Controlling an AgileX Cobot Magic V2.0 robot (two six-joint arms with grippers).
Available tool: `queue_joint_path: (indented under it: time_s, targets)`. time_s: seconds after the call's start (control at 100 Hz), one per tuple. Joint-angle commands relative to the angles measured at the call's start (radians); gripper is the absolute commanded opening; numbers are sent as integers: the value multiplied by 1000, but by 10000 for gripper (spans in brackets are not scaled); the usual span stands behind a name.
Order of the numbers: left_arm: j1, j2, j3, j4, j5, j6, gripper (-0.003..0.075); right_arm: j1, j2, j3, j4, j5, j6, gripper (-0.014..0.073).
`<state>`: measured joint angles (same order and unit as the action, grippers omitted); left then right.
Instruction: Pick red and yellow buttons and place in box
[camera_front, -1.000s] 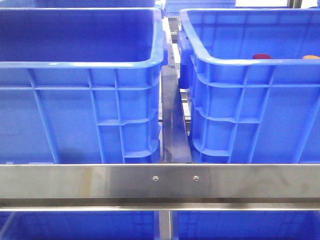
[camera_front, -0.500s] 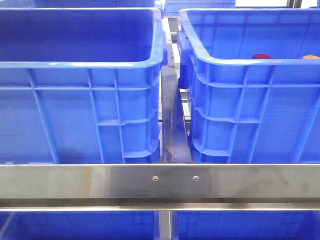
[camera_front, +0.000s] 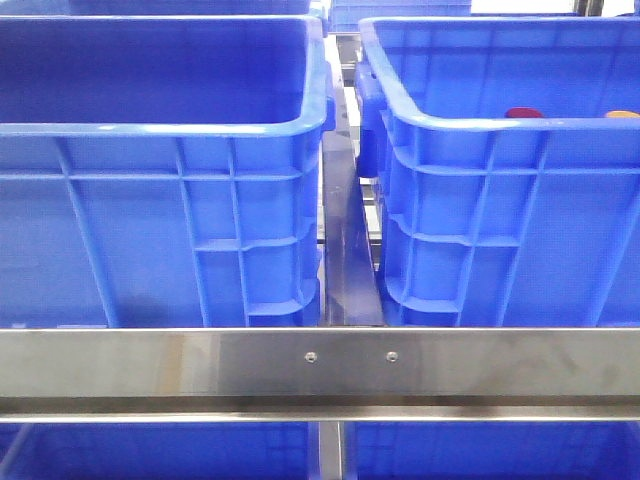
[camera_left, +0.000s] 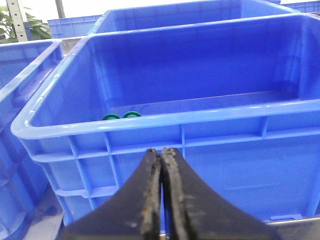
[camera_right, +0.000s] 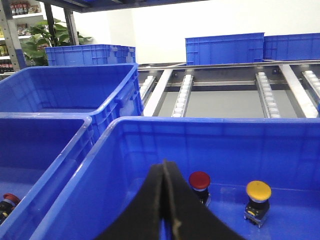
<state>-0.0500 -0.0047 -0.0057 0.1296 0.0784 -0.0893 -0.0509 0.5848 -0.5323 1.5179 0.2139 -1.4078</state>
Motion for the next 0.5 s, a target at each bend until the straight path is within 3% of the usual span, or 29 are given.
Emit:
queue_joint_path:
  time_s: [0.0, 0.34, 0.41, 0.49]
  targets:
    - [2, -33, 51, -10, -88, 0, -19, -8, -4, -26, 13, 7, -13, -68]
    - [2, -33, 51, -10, -88, 0, -19, -8, -11, -26, 6, 18, 0, -68]
    - [2, -33, 51, -10, -88, 0, -19, -8, -26, -26, -45, 24, 41, -68]
    - [2, -33, 51, -10, -88, 0, -19, -8, -48, -26, -200, 39, 161, -68]
